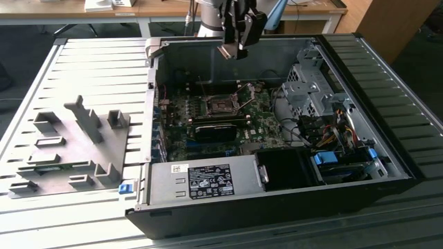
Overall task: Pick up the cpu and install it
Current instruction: 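Place the cpu into insertion slot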
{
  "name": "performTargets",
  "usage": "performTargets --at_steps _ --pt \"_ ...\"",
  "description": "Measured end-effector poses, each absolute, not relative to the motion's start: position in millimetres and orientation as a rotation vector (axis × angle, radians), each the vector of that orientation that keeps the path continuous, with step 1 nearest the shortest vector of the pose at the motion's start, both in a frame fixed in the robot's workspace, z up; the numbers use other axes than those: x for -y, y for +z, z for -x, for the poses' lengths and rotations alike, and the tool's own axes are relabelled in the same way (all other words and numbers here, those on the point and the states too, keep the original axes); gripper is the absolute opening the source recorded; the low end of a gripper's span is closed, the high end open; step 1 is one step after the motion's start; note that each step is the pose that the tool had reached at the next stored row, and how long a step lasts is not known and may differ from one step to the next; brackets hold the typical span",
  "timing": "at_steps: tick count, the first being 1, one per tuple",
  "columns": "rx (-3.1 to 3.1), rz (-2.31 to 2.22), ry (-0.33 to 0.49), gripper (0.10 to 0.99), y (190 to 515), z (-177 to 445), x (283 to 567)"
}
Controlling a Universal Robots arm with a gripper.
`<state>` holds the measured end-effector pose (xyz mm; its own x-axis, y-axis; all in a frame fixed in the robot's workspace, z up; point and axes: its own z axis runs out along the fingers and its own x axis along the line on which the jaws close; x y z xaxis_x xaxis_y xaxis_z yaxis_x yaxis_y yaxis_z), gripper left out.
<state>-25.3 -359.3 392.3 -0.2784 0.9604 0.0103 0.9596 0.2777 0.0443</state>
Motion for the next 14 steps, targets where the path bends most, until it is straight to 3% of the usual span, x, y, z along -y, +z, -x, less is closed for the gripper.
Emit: performTargets --at_steps 14 --pt "-2.284 -2.123 0.062 0.541 382.0 25.4 358.5"
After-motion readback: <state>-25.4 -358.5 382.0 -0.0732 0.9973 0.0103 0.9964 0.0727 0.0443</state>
